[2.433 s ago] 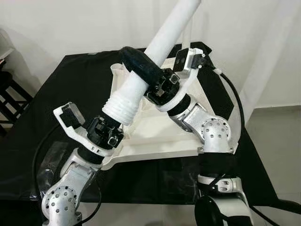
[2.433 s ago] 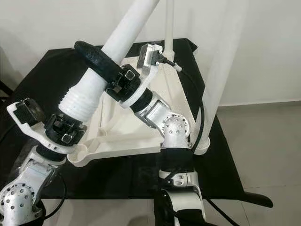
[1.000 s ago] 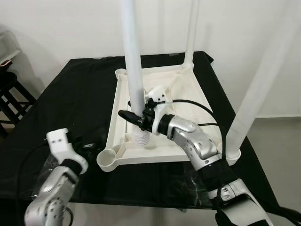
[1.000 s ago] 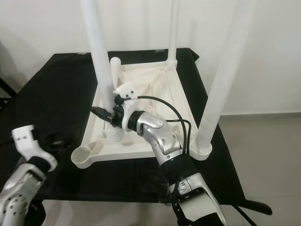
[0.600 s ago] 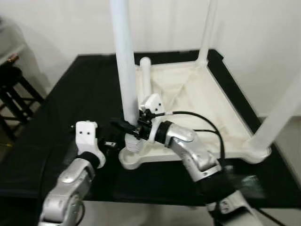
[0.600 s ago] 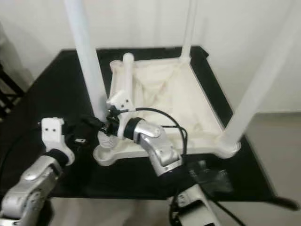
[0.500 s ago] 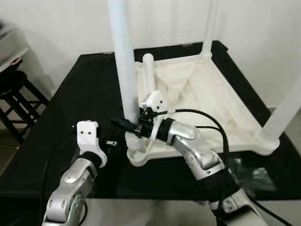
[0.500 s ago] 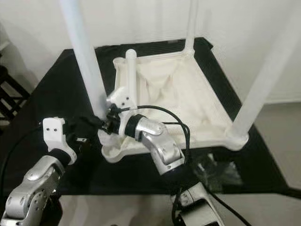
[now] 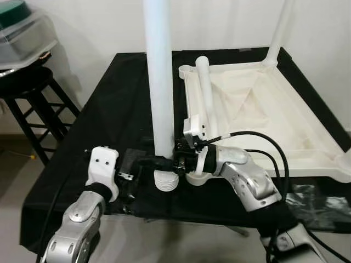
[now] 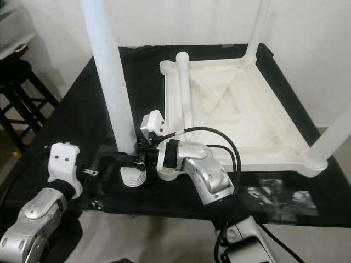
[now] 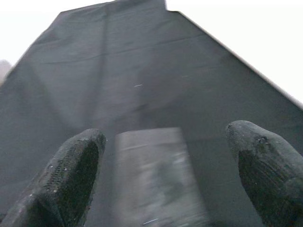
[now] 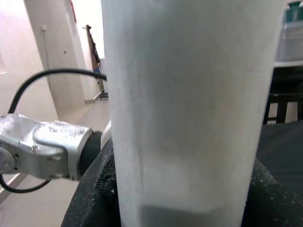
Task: Building children table
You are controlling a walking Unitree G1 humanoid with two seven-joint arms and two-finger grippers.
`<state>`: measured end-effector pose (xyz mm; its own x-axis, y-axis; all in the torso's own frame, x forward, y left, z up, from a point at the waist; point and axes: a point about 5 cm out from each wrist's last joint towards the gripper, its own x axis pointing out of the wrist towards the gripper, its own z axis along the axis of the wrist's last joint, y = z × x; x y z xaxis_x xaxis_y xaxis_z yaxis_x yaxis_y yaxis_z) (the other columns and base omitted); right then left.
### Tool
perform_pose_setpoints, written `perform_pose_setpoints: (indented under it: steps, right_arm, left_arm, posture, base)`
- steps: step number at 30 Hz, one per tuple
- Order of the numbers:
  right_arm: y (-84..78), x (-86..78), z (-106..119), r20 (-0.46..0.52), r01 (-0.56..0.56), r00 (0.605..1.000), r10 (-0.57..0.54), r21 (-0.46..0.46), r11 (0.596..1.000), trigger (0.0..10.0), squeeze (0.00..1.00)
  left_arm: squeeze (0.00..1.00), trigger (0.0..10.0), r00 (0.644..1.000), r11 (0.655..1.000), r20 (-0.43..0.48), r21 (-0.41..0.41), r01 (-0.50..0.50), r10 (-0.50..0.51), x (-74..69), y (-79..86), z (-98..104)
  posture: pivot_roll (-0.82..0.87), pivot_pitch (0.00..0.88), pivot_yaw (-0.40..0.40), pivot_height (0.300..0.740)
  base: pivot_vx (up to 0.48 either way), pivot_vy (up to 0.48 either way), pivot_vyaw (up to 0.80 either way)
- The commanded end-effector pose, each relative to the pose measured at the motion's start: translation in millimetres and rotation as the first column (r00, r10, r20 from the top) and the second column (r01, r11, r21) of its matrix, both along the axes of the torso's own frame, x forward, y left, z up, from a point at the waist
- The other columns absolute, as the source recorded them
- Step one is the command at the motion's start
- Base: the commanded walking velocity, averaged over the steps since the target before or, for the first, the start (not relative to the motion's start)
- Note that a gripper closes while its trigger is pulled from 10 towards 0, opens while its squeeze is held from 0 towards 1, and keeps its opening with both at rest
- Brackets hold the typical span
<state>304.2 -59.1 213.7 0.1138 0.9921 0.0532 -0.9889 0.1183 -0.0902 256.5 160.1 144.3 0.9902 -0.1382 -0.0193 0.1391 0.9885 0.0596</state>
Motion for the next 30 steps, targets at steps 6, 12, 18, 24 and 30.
perform_pose_setpoints:
  steps: [6, 12, 18, 24, 30]
  right_arm:
    - [5.4, 6.7, 8, 0.069, 0.007, 0.998, -0.007, -0.009, 1.000, 10.0, 0.00]
    - [11.2, 5.4, 10, 0.054, -0.052, 0.997, 0.052, -0.008, 0.999, 10.0, 0.00]
    - [11.8, 12.0, 12, 0.060, -0.085, 0.994, 0.086, -0.024, 0.996, 10.0, 0.00]
    - [9.5, 21.3, 22, 0.082, -0.088, 0.993, 0.088, -0.008, 0.996, 10.0, 0.00]
    - [1.6, 24.7, 30, 0.091, -0.138, 0.986, 0.138, -0.004, 0.990, 10.0, 0.00]
  left_arm:
    - [0.00, 10.0, 1.000, 0.999, 0.006, -0.019, -0.030, 0.030, -5.0, -3.0, 2]
    - [0.00, 10.0, 0.998, 0.997, 0.018, -0.042, -0.065, 0.066, -8.3, -1.3, 6]
    - [0.00, 10.0, 0.997, 0.997, 0.000, -0.032, -0.072, 0.072, -9.1, -2.1, 6]
    - [0.00, 10.0, 0.997, 0.996, 0.018, -0.038, -0.075, 0.076, -13.0, -3.3, 11]
    - [0.00, 10.0, 0.998, 0.997, 0.019, -0.032, -0.066, 0.067, -16.2, -5.6, 13]
  posture:
    - [0.00, 0.201, 0.070, 0.740]
    - [0.00, 0.221, 0.062, 0.740]
    - [0.00, 0.241, 0.052, 0.740]
    - [0.01, 0.262, 0.052, 0.740]
    - [0.02, 0.277, 0.052, 0.740]
  base:
    - [0.000, -0.078, 0.63]
    - [0.000, 0.000, 0.38]
    - [0.000, 0.240, 0.00]
    - [0.000, 0.240, 0.00]
    - [0.000, 0.000, 0.00]
